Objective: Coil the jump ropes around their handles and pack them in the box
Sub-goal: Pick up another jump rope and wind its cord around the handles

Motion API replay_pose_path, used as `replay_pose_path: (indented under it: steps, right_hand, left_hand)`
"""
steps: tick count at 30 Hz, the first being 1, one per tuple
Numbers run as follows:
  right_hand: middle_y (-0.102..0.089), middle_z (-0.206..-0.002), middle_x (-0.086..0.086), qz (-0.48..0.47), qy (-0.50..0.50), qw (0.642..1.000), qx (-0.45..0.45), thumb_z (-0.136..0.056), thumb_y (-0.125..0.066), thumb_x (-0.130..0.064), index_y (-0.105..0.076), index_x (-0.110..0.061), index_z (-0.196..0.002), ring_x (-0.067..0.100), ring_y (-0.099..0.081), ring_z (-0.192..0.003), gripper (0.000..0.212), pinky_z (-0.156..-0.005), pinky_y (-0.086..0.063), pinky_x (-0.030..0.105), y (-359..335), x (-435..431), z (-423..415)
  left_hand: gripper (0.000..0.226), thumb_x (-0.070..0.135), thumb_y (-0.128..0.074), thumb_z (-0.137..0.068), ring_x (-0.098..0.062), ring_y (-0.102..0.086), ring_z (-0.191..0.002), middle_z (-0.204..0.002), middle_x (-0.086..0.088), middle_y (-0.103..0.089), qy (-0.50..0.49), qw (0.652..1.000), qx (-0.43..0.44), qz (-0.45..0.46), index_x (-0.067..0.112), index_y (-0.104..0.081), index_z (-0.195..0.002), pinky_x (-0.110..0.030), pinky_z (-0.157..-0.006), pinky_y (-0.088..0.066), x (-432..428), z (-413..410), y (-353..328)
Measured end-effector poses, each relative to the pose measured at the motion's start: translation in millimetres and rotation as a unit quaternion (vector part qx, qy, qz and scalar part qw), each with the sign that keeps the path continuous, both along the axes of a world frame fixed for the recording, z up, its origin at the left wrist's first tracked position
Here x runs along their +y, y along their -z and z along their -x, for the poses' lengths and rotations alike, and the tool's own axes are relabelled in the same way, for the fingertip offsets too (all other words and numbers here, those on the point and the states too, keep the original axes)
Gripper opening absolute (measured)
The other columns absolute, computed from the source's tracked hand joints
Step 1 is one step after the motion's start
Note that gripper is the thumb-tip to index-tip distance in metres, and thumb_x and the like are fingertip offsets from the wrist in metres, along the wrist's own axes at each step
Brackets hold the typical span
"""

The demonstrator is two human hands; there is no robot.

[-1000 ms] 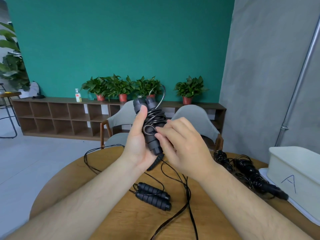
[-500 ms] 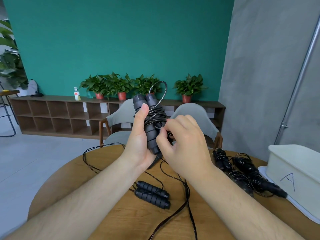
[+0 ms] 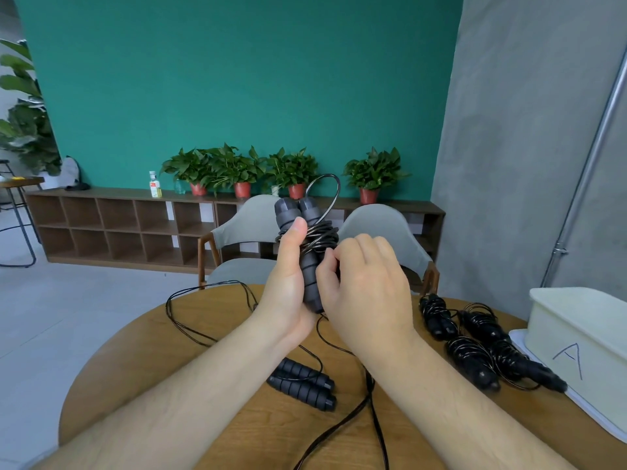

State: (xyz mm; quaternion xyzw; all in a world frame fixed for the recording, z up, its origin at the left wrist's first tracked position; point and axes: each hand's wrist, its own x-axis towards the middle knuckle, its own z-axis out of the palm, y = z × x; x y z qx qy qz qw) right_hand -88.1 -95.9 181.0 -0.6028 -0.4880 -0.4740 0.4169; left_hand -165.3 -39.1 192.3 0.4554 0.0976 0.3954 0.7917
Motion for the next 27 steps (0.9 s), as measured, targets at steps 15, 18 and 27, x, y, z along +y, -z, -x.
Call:
replay_pose_path:
  steps: [15, 18, 27]
  right_hand:
    - [-0.046, -0.057, 0.004, 0.037, -0.005, 0.999, 0.024, -0.072, -0.078, 0.002, -0.051, -0.009, -0.059, 0.023, -0.044, -0.057, 0.032, -0.062, -0.021, 0.023, -12.0, -14.4, -1.2]
    - [-0.050, -0.063, 0.005, 0.028, -0.044, 0.999, 0.002, -0.074, -0.078, 0.006, -0.057, -0.006, -0.062, 0.024, -0.049, -0.063, 0.027, -0.059, -0.041, 0.030, -9.4, -13.0, -0.5]
    - [-0.063, -0.083, -0.009, 0.080, -0.267, 0.931, 0.236, -0.090, -0.073, -0.013, -0.078, -0.015, -0.089, 0.007, -0.060, -0.081, 0.006, -0.069, -0.043, 0.009, -8.8, -19.9, -15.0]
  left_hand:
    - [0.063, 0.065, -0.060, -0.078, -0.017, -0.073, -0.106, -0.115, -0.005, -0.076, 0.002, 0.996, 0.079, -0.036, 0.018, -0.071, -0.119, -0.039, -0.095, -0.054, -4.0, -6.9, 4.6]
    - [0.057, 0.063, -0.055, -0.085, -0.014, -0.075, -0.091, -0.098, -0.002, -0.078, -0.009, 0.996, 0.070, -0.057, 0.015, -0.070, -0.112, -0.028, -0.074, -0.058, -0.4, -6.4, 3.8]
    - [0.068, 0.063, -0.046, -0.095, -0.028, -0.071, -0.110, -0.121, -0.018, -0.072, 0.021, 0.999, 0.041, -0.011, 0.008, -0.062, -0.131, -0.043, -0.094, -0.057, 8.3, -2.2, -5.5]
